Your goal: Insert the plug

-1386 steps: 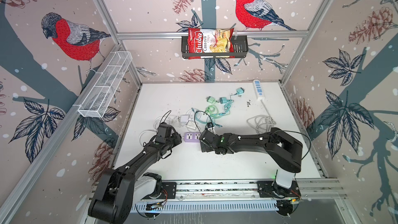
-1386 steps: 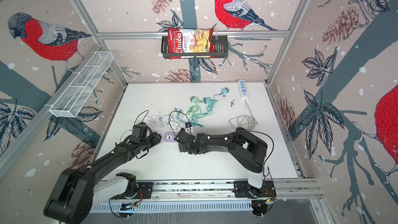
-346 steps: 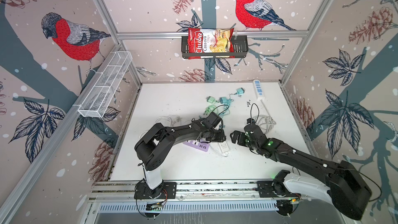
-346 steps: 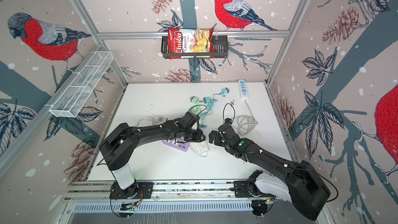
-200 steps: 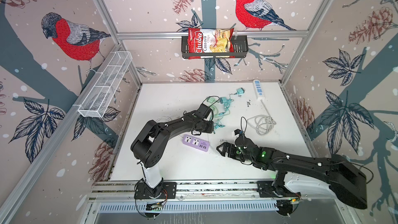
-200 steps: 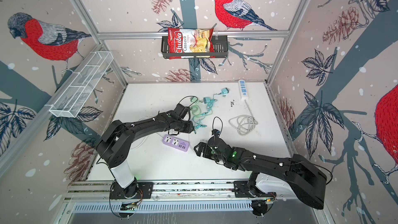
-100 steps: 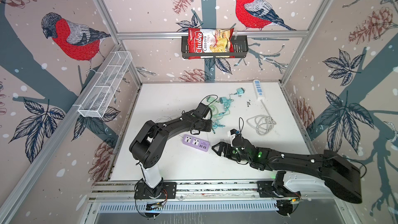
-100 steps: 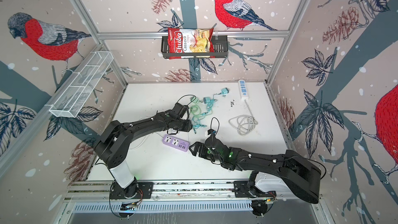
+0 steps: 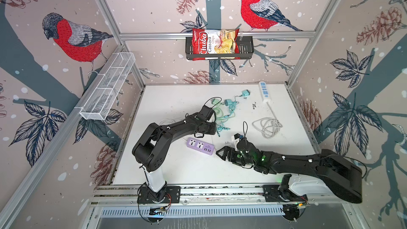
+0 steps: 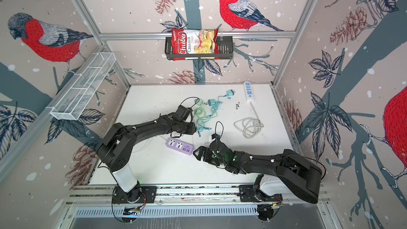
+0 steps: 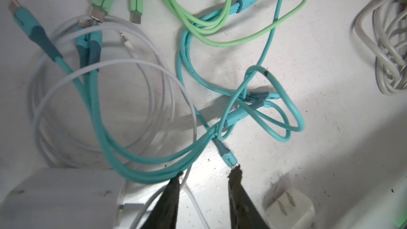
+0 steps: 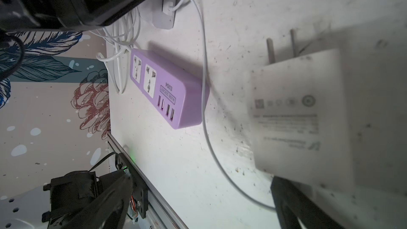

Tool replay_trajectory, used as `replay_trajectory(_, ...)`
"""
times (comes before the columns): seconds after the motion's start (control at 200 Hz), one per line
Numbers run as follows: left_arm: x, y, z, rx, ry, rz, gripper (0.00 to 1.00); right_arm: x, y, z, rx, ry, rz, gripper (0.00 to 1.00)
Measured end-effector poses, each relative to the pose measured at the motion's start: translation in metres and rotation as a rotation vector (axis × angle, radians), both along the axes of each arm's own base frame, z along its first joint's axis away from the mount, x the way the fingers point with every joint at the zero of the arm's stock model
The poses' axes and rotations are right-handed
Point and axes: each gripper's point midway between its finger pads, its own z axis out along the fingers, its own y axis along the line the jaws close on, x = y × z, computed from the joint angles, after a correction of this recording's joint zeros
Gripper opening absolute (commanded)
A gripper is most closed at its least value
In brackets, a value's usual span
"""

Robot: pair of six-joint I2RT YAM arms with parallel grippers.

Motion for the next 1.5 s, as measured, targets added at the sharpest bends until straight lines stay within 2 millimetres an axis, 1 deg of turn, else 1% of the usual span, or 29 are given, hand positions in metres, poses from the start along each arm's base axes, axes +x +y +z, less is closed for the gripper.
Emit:
replay_trajectory(0.205, 0.002, 0.003, -0.002, 0.003, 0.002, 0.005, 0.37, 0.004, -0.003, -0.006, -0.029, 0.027, -0.018, 0.99)
replay_trajectory(0.3, 0.001, 0.003, -0.003, 0.005, 0.005, 0.006, 0.37, 0.017, -0.012, -0.011, -0.106, 0.023, -0.064, 0.99)
replay_trajectory(0.465, 0.0, 0.004, -0.006, 0.011, 0.01, 0.005, 0.37, 0.042, -0.034, -0.017, -0.229, 0.007, -0.147, 0.99)
replay_trajectory(0.545, 0.0, 0.004, -0.007, 0.017, 0.009, -0.001, 0.37, 0.047, -0.041, -0.018, -0.264, 0.001, -0.157, 0.99)
replay_trajectory(0.605, 0.002, 0.003, -0.007, 0.019, 0.004, -0.011, 0.38, 0.047, -0.045, -0.017, -0.285, -0.009, -0.15, 0.99)
replay_trajectory(0.725, 0.009, -0.002, 0.002, 0.013, -0.031, -0.04, 0.39, 0.047, -0.046, -0.004, -0.262, -0.031, -0.135, 0.99)
replay_trajectory(0.79, 0.016, -0.008, 0.012, 0.005, -0.065, -0.061, 0.41, 0.05, -0.048, 0.007, -0.239, -0.051, -0.139, 0.99)
replay_trajectory(0.895, 0.028, -0.016, 0.03, -0.009, -0.121, -0.091, 0.42, 0.057, -0.052, 0.029, -0.187, -0.094, -0.154, 0.99)
replay_trajectory(0.975, 0.035, -0.02, 0.04, -0.012, -0.15, -0.107, 0.42, 0.067, -0.062, 0.043, -0.166, -0.128, -0.187, 0.99)
replay_trajectory(1.07, 0.039, -0.023, 0.042, -0.005, -0.161, -0.119, 0.43, 0.08, -0.079, 0.046, -0.187, -0.146, -0.237, 0.99)
replay_trajectory(1.176, 0.039, -0.023, 0.036, 0.009, -0.143, -0.125, 0.43, 0.093, -0.1, 0.042, -0.233, -0.145, -0.282, 0.99)
replay_trajectory(1.266, 0.039, -0.024, 0.035, 0.009, -0.14, -0.132, 0.42, 0.1, -0.11, 0.033, -0.272, -0.135, -0.294, 0.99)
replay_trajectory(1.311, 0.04, -0.025, 0.037, 0.006, -0.144, -0.134, 0.43, 0.102, -0.114, 0.027, -0.289, -0.118, -0.295, 0.99)
replay_trajectory(1.386, 0.041, -0.025, 0.041, 0.006, -0.154, -0.137, 0.48, 0.103, -0.116, 0.016, -0.322, -0.089, -0.277, 1.0)
replay_trajectory(1.501, 0.045, -0.019, 0.048, 0.028, -0.17, -0.118, 0.48, 0.1, -0.114, 0.002, -0.354, -0.056, -0.24, 0.97)
